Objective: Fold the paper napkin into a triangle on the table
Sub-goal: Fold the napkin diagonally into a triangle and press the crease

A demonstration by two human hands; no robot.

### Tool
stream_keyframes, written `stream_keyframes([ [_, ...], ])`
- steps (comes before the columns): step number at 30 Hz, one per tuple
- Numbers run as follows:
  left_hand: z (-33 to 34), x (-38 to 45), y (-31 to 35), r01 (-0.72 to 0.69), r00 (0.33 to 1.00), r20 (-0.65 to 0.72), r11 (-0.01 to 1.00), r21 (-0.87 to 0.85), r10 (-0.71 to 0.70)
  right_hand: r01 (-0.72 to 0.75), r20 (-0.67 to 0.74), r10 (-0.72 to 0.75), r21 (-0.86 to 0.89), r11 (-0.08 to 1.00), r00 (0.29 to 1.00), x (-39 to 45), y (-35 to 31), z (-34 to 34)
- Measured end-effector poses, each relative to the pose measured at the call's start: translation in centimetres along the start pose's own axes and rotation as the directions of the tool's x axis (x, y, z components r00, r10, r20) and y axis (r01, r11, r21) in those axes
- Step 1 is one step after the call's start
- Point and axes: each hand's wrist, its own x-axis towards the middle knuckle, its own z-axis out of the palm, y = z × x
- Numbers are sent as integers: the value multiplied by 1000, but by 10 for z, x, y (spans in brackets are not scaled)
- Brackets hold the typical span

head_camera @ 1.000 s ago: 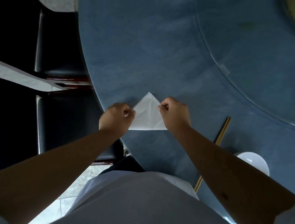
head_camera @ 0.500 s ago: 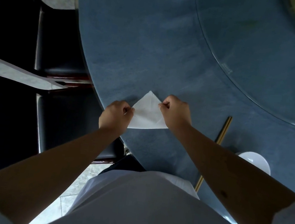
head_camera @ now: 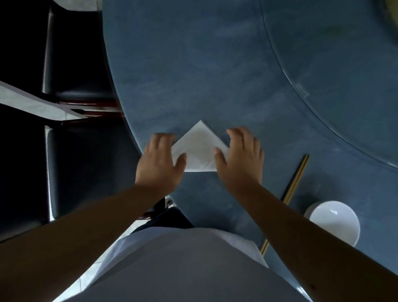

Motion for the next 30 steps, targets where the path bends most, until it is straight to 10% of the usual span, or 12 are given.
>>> stream_keyframes([
  [4, 18, -30, 10, -385, 920, 155, 902, 197, 359, 371, 186, -347, -117, 921, 919, -35, 5, 6],
  [12, 27, -54, -22, -483, 840, 461, 784, 391, 287, 513, 454, -377, -224, 829, 807, -57, 21, 20],
  [24, 12, -73, -50, -257, 929, 363, 839, 479, 77, 311, 437, -137, -356, 881, 889, -72, 69, 3],
  [30, 6, -60, -44, 156, 983, 91, 987, 44, -160, 68, 187, -19, -262, 963, 982, -72, 58, 2],
])
